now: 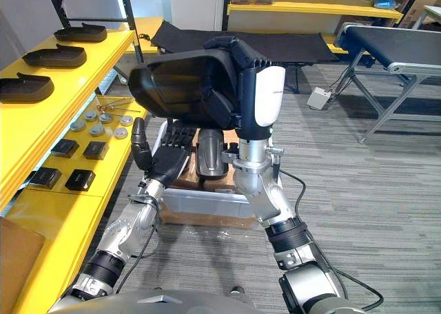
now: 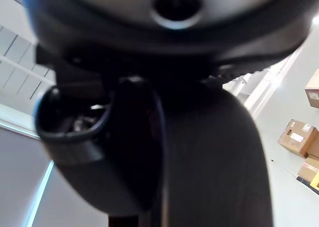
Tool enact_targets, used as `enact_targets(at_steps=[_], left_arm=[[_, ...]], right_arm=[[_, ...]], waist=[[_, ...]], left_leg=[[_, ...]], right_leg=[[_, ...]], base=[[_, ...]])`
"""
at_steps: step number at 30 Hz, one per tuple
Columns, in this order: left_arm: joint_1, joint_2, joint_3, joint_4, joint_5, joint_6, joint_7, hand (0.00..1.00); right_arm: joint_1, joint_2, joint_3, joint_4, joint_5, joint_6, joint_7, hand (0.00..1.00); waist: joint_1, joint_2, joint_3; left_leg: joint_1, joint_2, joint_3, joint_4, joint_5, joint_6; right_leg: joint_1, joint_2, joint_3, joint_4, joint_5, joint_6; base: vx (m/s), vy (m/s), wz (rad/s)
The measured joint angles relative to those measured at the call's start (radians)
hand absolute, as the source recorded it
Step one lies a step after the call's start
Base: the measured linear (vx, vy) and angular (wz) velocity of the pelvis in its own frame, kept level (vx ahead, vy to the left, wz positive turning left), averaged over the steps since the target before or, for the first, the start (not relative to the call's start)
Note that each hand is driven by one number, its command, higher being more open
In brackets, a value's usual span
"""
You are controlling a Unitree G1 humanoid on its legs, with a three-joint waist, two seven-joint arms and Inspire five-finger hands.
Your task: Walk over and take three plastic housings, then place them on the shelf
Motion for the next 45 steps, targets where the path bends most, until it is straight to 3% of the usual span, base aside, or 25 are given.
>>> enact_targets(at_steps=[10, 21, 22, 30, 36, 42, 43, 45], left_arm=[[0.0, -0.023, -0.065, -0.045, -0.008, -0.06, 0.0, 1.0], [-0.003, -0.035, -0.059, -0.047, -0.044, -0.258, -0.042, 1.0], [-0.008, -0.035, -0.06, -0.047, -0.047, -0.27, -0.052, 0.0], [-0.009, -0.012, -0.085, -0.074, -0.061, -0.374, -0.114, 0.0], [-0.009, 0.022, -0.134, -0.086, -0.061, -0.413, -0.201, 0.0], [-0.009, 0.021, -0.163, -0.093, -0.061, -0.515, -0.2, 0.0], [-0.009, 0.02, -0.169, -0.093, -0.061, -0.538, -0.197, 0.0], [-0.009, 0.02, -0.175, -0.093, -0.061, -0.543, -0.189, 0.0]], right_arm=[[0.036, 0.015, 0.104, 0.0, 0.048, -0.033, 0.013, 0.0], [0.119, 0.063, 0.168, 0.0, 0.098, -0.034, 0.069, 0.0], [0.137, 0.063, 0.169, 0.0, 0.101, -0.034, 0.072, 0.0], [0.163, 0.072, 0.171, 0.0, 0.134, -0.049, 0.065, 0.0], [0.17, 0.074, 0.177, 0.0, 0.167, -0.062, 0.042, 0.0], [0.181, 0.074, 0.222, -0.001, 0.173, -0.084, 0.024, 0.0], [0.187, 0.078, 0.228, -0.002, 0.173, -0.083, 0.023, 1.0], [0.191, 0.079, 0.226, -0.002, 0.175, -0.08, 0.025, 1.0]], waist=[[-0.008, 0.0, 0.0], [-0.013, 0.01, -0.008], [-0.013, 0.01, -0.008], [-0.017, 0.01, -0.008], [-0.016, 0.01, -0.008], [-0.031, 0.009, -0.009], [-0.033, 0.009, -0.009], [-0.032, 0.009, -0.009]], left_leg=[[0.002, 0.001, 0.001, 0.0, 0.0, -0.001], [0.002, 0.003, 0.021, 0.001, -0.009, -0.004], [0.002, 0.003, 0.023, 0.001, -0.01, -0.004], [0.002, 0.003, 0.035, 0.004, -0.022, -0.004], [0.0, 0.003, 0.036, 0.019, -0.035, -0.003], [-0.001, 0.002, 0.036, 0.02, -0.036, -0.003], [-0.001, 0.002, 0.035, 0.02, -0.036, -0.003], [-0.001, 0.002, 0.035, 0.02, -0.036, -0.002]], right_leg=[[0.0, 0.001, 0.002, 0.0, 0.0, 0.0], [-0.019, 0.003, 0.02, 0.0, -0.001, -0.001], [-0.02, 0.003, 0.022, 0.0, -0.001, -0.001], [-0.021, 0.003, 0.035, 0.0, -0.001, -0.001], [-0.018, 0.001, 0.036, 0.0, -0.001, -0.001], [-0.018, 0.0, 0.034, 0.0, -0.001, -0.002], [-0.018, 0.0, 0.034, 0.0, -0.001, -0.002], [-0.017, -0.001, 0.033, 0.0, -0.001, -0.002]], base=[[0.0, 0.0, 0.0], [0.0, 0.003, -0.05], [0.04, 0.029, -0.04], [0.02, 0.016, -0.04], [0.01, 0.011, 0.0], [0.0, 0.013, 0.0], [0.0, 0.0, 0.0], [0.0, 0.0, 0.0]])
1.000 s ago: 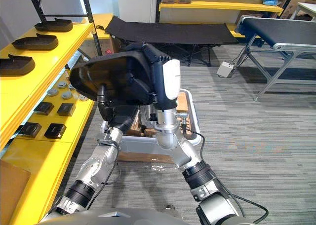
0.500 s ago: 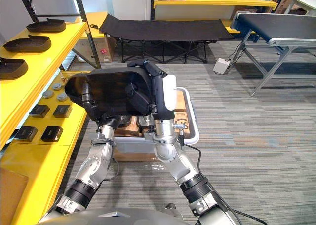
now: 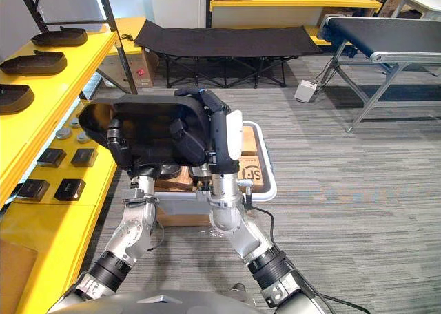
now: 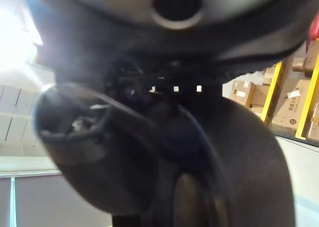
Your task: Walk over and take three plastic housings, then place them on the shelf
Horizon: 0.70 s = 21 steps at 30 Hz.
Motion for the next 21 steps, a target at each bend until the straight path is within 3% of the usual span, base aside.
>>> enact_targets(at_steps=[5, 7, 10, 11, 13, 15, 21], left_arm=[[0.0, -0.013, 0.027, -0.033, 0.019, -0.027, 0.107, 0.0], [0.002, -0.042, 0.083, -0.033, 0.138, -0.063, 0.191, 0.0], [0.01, -0.066, 0.197, -0.041, 0.376, -0.091, 0.327, 0.0], [0.021, -0.067, 0.251, -0.057, 0.537, -0.106, 0.421, 0.0], [0.043, -0.068, 0.298, -0.085, 0.656, -0.108, 0.487, 0.0], [0.076, -0.071, 0.364, -0.115, 0.91, -0.114, 0.628, 0.0], [0.123, -0.085, 0.465, -0.153, 1.357, -0.115, 0.91, 0.0]], right_arm=[[0.018, -0.008, -0.001, 0.001, 0.072, 0.009, 0.092, 1.0], [0.041, -0.007, -0.005, 0.001, 0.101, 0.022, 0.119, 1.0], [0.073, -0.002, -0.031, 0.001, 0.144, 0.052, 0.161, 1.0], [0.081, 0.005, -0.054, 0.001, 0.172, 0.069, 0.181, 1.0], [0.082, 0.015, -0.077, 0.001, 0.198, 0.083, 0.193, 1.0], [0.089, 0.037, -0.116, 0.0, 0.247, 0.093, 0.217, 1.0], [0.138, 0.076, -0.148, -0.002, 0.307, 0.096, 0.241, 1.0]], waist=[[0.001, -0.001, 0.0], [0.003, -0.001, 0.0], [0.003, -0.001, 0.0], [0.003, -0.001, 0.0], [0.003, -0.001, 0.0], [0.007, -0.001, 0.0], [0.018, -0.002, -0.001]], left_leg=[[0.0, 0.0, 0.0, 0.0, 0.0, 0.0], [0.0, 0.001, 0.0, 0.0, 0.0, 0.0], [0.001, 0.002, 0.0, 0.0, 0.0, 0.0], [0.002, 0.002, 0.0, 0.0, 0.0, 0.0], [0.002, 0.001, -0.001, 0.0, 0.0, 0.0], [0.003, 0.001, -0.002, 0.0, 0.0, 0.0], [0.003, 0.001, -0.01, -0.001, 0.0, 0.0]], right_leg=[[0.0, 0.0, 0.0, 0.0, 0.0, 0.0], [0.0, 0.001, 0.0, 0.0, 0.0, 0.0], [0.001, 0.002, 0.0, 0.0, 0.0, 0.0], [0.002, 0.002, 0.0, 0.0, 0.0, 0.0], [0.002, 0.002, 0.0, 0.0, 0.0, 0.0], [0.004, 0.002, -0.003, 0.0, 0.0, 0.0], [0.009, 0.001, -0.013, 0.0, -0.001, -0.001]], base=[[0.0, 0.0, 0.0], [0.0, 0.0, 0.0], [0.0, 0.0, 0.0], [0.0, 0.0, 0.0], [0.0, 0.0, 0.0], [0.0, 0.0, 0.02], [0.0, 0.0, 0.04]])
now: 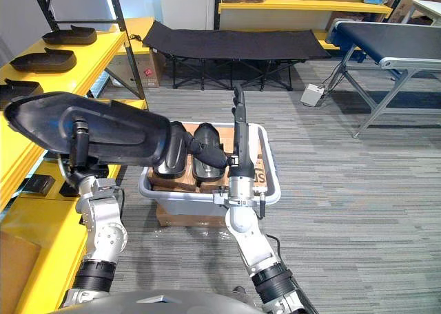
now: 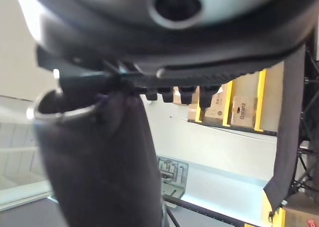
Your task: Walk over and take three plastic housings, then place them on the shelf
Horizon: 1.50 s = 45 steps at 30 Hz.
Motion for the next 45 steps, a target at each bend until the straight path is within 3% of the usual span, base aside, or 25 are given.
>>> enact_targets(at_steps=[1, 4, 8, 13, 19, 24, 27, 30, 38, 43, 45], left_arm=[[0.011, 0.0, 0.018, -0.008, 0.112, 0.003, 0.058, 0.0], [0.037, 0.002, 0.055, -0.049, 0.257, 0.018, 0.122, 0.0], [0.063, 0.027, 0.08, -0.095, 0.402, 0.061, 0.125, 0.0], [0.093, 0.064, 0.083, -0.112, 0.404, 0.107, -0.023, 0.0], [0.214, 0.095, 0.072, -0.184, 0.393, 0.192, -0.281, 0.0], [0.275, 0.151, 0.073, -0.206, 0.37, 0.263, -0.415, 0.0], [0.314, 0.155, 0.075, -0.236, 0.352, 0.286, -0.447, 0.0], [0.337, 0.157, 0.089, -0.279, 0.328, 0.295, -0.481, 0.0], [0.475, 0.158, 0.246, -0.389, 0.228, 0.293, -0.563, 0.0], [0.519, 0.156, 0.239, -0.389, 0.202, 0.294, -0.633, 0.0], [0.513, 0.156, 0.229, -0.391, 0.201, 0.294, -0.668, 0.0]], right_arm=[[0.018, 0.006, -0.011, -0.007, 0.011, 0.0, 0.002, 1.0], [0.044, 0.014, -0.028, -0.028, 0.048, 0.0, 0.026, 1.0], [0.075, 0.012, -0.079, -0.057, 0.165, -0.005, 0.12, 1.0], [0.12, 0.001, -0.131, -0.059, 0.242, -0.003, 0.23, 1.0], [0.148, -0.006, -0.15, -0.059, 0.267, 0.001, 0.32, 1.0], [0.146, -0.01, -0.137, -0.059, 0.322, 0.055, 0.407, 1.0], [0.141, -0.034, -0.102, -0.042, 0.336, 0.073, 0.439, 1.0], [0.132, -0.057, -0.06, -0.016, 0.344, 0.092, 0.465, 1.0], [0.043, -0.095, -0.027, 0.029, 0.34, 0.111, 0.482, 1.0], [0.018, -0.109, -0.03, 0.029, 0.343, 0.126, 0.519, 1.0], [0.028, -0.119, -0.033, 0.029, 0.341, 0.139, 0.522, 1.0]], waist=[[0.003, 0.0, 0.0], [0.002, -0.001, 0.0], [0.001, -0.001, 0.001], [0.002, 0.0, 0.001], [0.002, 0.004, 0.001], [0.018, 0.01, 0.003], [0.036, 0.014, 0.005], [0.08, 0.018, 0.006], [0.167, 0.03, 0.013], [0.168, 0.03, 0.014], [0.16, 0.034, 0.019]], left_leg=[[0.0, 0.0, -0.001, 0.0, 0.0, 0.0], [-0.002, 0.0, -0.001, 0.0, -0.001, -0.001], [-0.004, 0.0, 0.0, -0.001, -0.003, -0.001], [-0.008, 0.0, 0.001, -0.001, -0.005, 0.0], [-0.024, 0.0, -0.001, 0.002, -0.005, 0.001], [-0.04, -0.002, -0.034, 0.005, -0.004, 0.004], [-0.044, -0.004, -0.066, 0.011, -0.004, 0.005], [-0.068, -0.008, -0.118, 0.021, -0.003, 0.008], [-0.075, -0.018, -0.199, 0.043, -0.003, 0.008], [-0.147, -0.024, -0.258, 0.111, -0.009, 0.01], [-0.178, -0.034, -0.268, 0.13, -0.009, 0.026]], right_leg=[[0.0, 0.0, -0.001, 0.0, -0.001, 0.0], [-0.005, 0.0, -0.002, 0.0, -0.003, -0.002], [-0.009, 0.0, -0.003, -0.001, -0.005, -0.004], [-0.014, 0.0, -0.003, -0.006, -0.006, -0.004], [-0.022, 0.0, -0.007, -0.003, -0.006, -0.004], [-0.015, -0.002, -0.051, -0.002, -0.006, -0.004], [0.005, -0.004, -0.092, -0.006, -0.011, -0.005], [0.013, -0.006, -0.147, -0.006, -0.022, -0.003], [0.067, -0.009, -0.224, -0.001, -0.041, 0.001], [0.086, -0.004, -0.295, 0.0, -0.044, -0.002], [0.103, -0.008, -0.351, 0.0, -0.051, 0.008]], base=[[0.0, 0.0, 0.0], [0.0, 0.0, 0.0], [0.0, 0.0, 0.0], [0.0, 0.0, 0.0], [0.03, 0.013, 0.01], [0.01, 0.015, 0.18], [0.0, 0.009, 0.36], [-0.01, -0.002, 0.51], [0.01, 0.012, 0.31], [0.0, 0.005, 0.4], [-0.05, 0.025, 0.77]])
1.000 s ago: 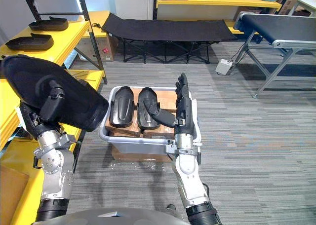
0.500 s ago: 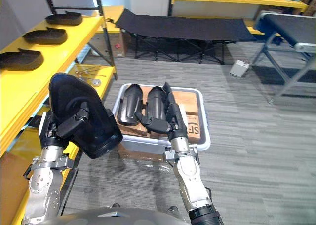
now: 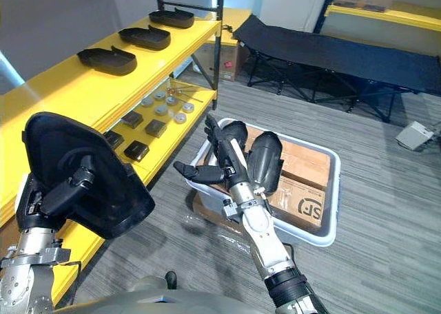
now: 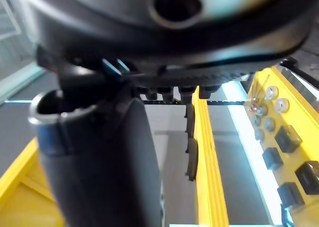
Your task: Walk over and take three plastic housings, then place them on the shelf
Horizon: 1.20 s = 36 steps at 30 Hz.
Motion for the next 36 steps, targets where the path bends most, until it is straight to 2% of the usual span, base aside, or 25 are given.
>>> enact_targets(at_steps=[1, 3, 5, 8, 9, 11, 12, 13, 14, 15, 16, 18, 21, 26, 28, 32, 33, 34, 35, 36], left_arm=[[-0.006, 0.0, -0.009, -0.001, -0.002, 0.0, -0.034, 0.0], [-0.01, 0.0, -0.03, -0.007, -0.006, 0.0, -0.077, 0.0], [-0.009, 0.001, -0.039, -0.011, -0.007, 0.0, -0.106, 0.0], [-0.011, 0.004, -0.037, -0.011, -0.007, 0.0, -0.105, 0.0], [-0.019, 0.012, -0.04, -0.011, -0.008, 0.0, -0.112, 0.0], [-0.052, 0.041, -0.059, -0.007, -0.009, 0.0, -0.131, 0.0], [-0.089, 0.067, -0.083, 0.0, -0.01, 0.0, -0.157, 0.0], [-0.11, 0.081, -0.101, 0.007, -0.013, 0.001, -0.172, 0.0], [-0.146, 0.105, -0.137, 0.023, -0.03, 0.001, -0.2, 0.0], [-0.184, 0.121, -0.171, 0.04, -0.048, 0.001, -0.222, 0.0], [-0.202, 0.124, -0.187, 0.05, -0.049, 0.002, -0.229, 0.0], [-0.216, 0.125, -0.223, 0.069, -0.053, 0.005, -0.227, 0.0], [-0.192, 0.124, -0.244, 0.088, -0.061, 0.005, -0.197, 0.0], [-0.169, 0.101, -0.255, 0.094, -0.126, 0.004, -0.173, 0.0], [-0.148, 0.097, -0.255, 0.094, -0.131, 0.003, -0.172, 0.0], [-0.146, 0.079, -0.252, 0.087, -0.13, 0.003, -0.174, 0.0], [-0.146, 0.073, -0.248, 0.081, -0.126, 0.003, -0.174, 0.0], [-0.146, 0.07, -0.236, 0.073, -0.115, 0.003, -0.172, 0.0], [-0.146, 0.07, -0.225, 0.07, -0.113, 0.004, -0.171, 0.0], [-0.146, 0.07, -0.201, 0.063, -0.107, 0.004, -0.169, 0.0]], right_arm=[[0.008, -0.003, -0.009, 0.0, -0.01, 0.013, -0.005, 1.0], [0.025, -0.008, -0.028, 0.0, -0.044, 0.016, -0.017, 1.0], [0.029, -0.004, -0.041, 0.008, -0.079, 0.017, -0.028, 1.0], [0.032, 0.017, -0.044, 0.014, -0.092, 0.017, -0.051, 1.0], [0.042, 0.036, -0.069, 0.012, -0.052, 0.017, -0.055, 1.0], [0.08, 0.082, -0.136, 0.001, -0.031, 0.008, -0.072, 1.0], [0.117, 0.097, -0.176, -0.011, -0.031, 0.006, -0.085, 1.0], [0.137, 0.097, -0.186, -0.018, -0.032, 0.005, -0.089, 1.0], [0.169, 0.092, -0.207, -0.025, -0.035, 0.004, -0.093, 1.0], [0.186, 0.089, -0.218, -0.026, -0.041, 0.003, -0.093, 1.0], [0.189, 0.085, -0.218, -0.025, -0.041, 0.003, -0.093, 1.0], [0.181, 0.074, -0.193, -0.025, -0.05, 0.003, -0.072, 1.0], [0.164, 0.065, -0.144, -0.026, -0.083, 0.003, -0.027, 1.0], [0.143, 0.009, -0.135, -0.028, -0.082, -0.01, 0.02, 1.0], [0.158, -0.002, -0.138, -0.028, -0.081, -0.019, 0.031, 1.0], [0.162, 0.005, -0.153, -0.04, -0.06, -0.021, 0.043, 1.0], [0.162, 0.017, -0.159, -0.054, -0.06, -0.021, 0.035, 1.0], [0.159, 0.034, -0.173, -0.072, -0.06, -0.022, 0.024, 1.0], [0.155, 0.046, -0.174, -0.074, -0.059, -0.029, 0.018, 1.0], [0.151, 0.065, -0.175, -0.075, -0.06, -0.037, 0.001, 1.0]], waist=[[-0.009, 0.007, 0.011], [-0.026, 0.02, 0.02], [-0.011, 0.029, 0.035], [-0.011, 0.027, 0.038], [-0.022, 0.024, 0.04], [-0.045, 0.016, 0.046], [-0.072, 0.007, 0.051], [-0.085, 0.005, 0.053], [-0.107, -0.003, 0.052], [-0.12, -0.008, 0.053], [-0.123, -0.008, 0.053], [-0.117, -0.003, 0.058], [-0.099, -0.002, 0.059], [-0.104, 0.021, 0.074], [-0.105, 0.025, 0.077], [-0.105, 0.021, 0.078], [-0.102, 0.01, 0.079], [-0.095, 0.011, 0.072], [-0.089, 0.005, 0.072], [-0.076, -0.008, 0.071]], left_leg=[[-0.007, 0.011, 0.043, 0.014, -0.02, 0.037], [-0.019, 0.048, 0.146, 0.036, -0.005, 0.036], [-0.016, 0.042, 0.146, 0.027, 0.013, 0.02], [-0.012, 0.022, 0.16, 0.006, 0.011, 0.031], [-0.012, 0.007, 0.157, -0.001, 0.011, 0.036], [-0.018, -0.014, 0.119, -0.007, 0.016, 0.047], [-0.023, -0.036, 0.064, -0.009, 0.022, 0.055], [-0.023, -0.045, 0.04, -0.012, 0.026, 0.059], [-0.023, -0.071, 0.001, -0.03, 0.042, 0.065], [-0.024, -0.09, -0.029, -0.053, 0.063, 0.064], [-0.024, -0.097, -0.038, -0.062, 0.078, 0.064], [-0.039, -0.095, -0.042, -0.067, 0.119, 0.042], [-0.047, -0.071, -0.021, -0.044, 0.119, 0.037], [-0.046, -0.03, 0.003, -0.032, 0.111, 0.019], [-0.03, -0.022, 0.022, -0.041, 0.102, 0.015], [-0.034, -0.023, 0.057, -0.046, 0.101, 0.024], [-0.043, -0.028, 0.072, -0.04, 0.103, 0.029], [-0.058, -0.04, 0.078, -0.015, 0.097, 0.049], [-0.067, -0.05, 0.081, 0.003, 0.087, 0.057], [-0.07, -0.073, 0.084, 0.032, 0.047, 0.061]], right_leg=[[0.018, -0.007, -0.042, 0.01, -0.01, 0.001], [0.031, -0.026, -0.092, 0.056, -0.034, 0.014], [0.025, -0.048, -0.091, 0.087, -0.045, 0.019], [0.003, -0.081, -0.075, 0.125, -0.056, 0.018], [-0.01, -0.095, -0.06, 0.154, -0.077, 0.017], [-0.046, -0.102, 0.044, 0.214, -0.134, -0.001], [-0.062, -0.097, 0.134, 0.257, -0.183, -0.017], [-0.066, -0.094, 0.177, 0.275, -0.203, -0.028], [-0.076, -0.093, 0.269, 0.305, -0.242, -0.055], [-0.086, -0.093, 0.331, 0.323, -0.261, -0.051], [-0.089, -0.093, 0.347, 0.326, -0.266, -0.047], [-0.094, -0.089, 0.347, 0.319, -0.262, -0.016], [-0.087, -0.066, 0.349, 0.296, -0.25, 0.005], [-0.085, -0.04, 0.349, 0.304, -0.255, 0.01], [-0.084, -0.037, 0.353, 0.314, -0.27, 0.002], [-0.075, -0.05, 0.325, 0.321, -0.29, 0.014], [-0.075, -0.062, 0.314, 0.321, -0.296, 0.021], [-0.076, -0.076, 0.309, 0.33, -0.304, 0.028], [-0.076, -0.087, 0.309, 0.336, -0.309, 0.033], [-0.055, -0.109, 0.307, 0.334, -0.316, 0.044]], base=[[-0.05, 0.064, 1.06], [-0.03, 0.085, 0.96], [-0.01, 0.102, 0.31], [-0.01, 0.118, -0.04], [-0.02, 0.13, 0.13], [-0.04, 0.088, 0.56], [-0.05, 0.027, 0.93], [-0.03, 0.017, 1.26], [0.01, 0.01, 1.17], [0.03, 0.012, 1.08], [0.06, -0.012, 0.78], [0.04, -0.046, 0.3], [0.0, -0.077, -0.08], [-0.1, -0.048, -0.04], [-0.13, -0.01, -0.09], [-0.08, 0.013, 0.23], [0.01, 0.048, 0.42], [0.05, 0.091, 0.37], [0.14, 0.137, 0.23], [0.17, 0.138, 0.14]])
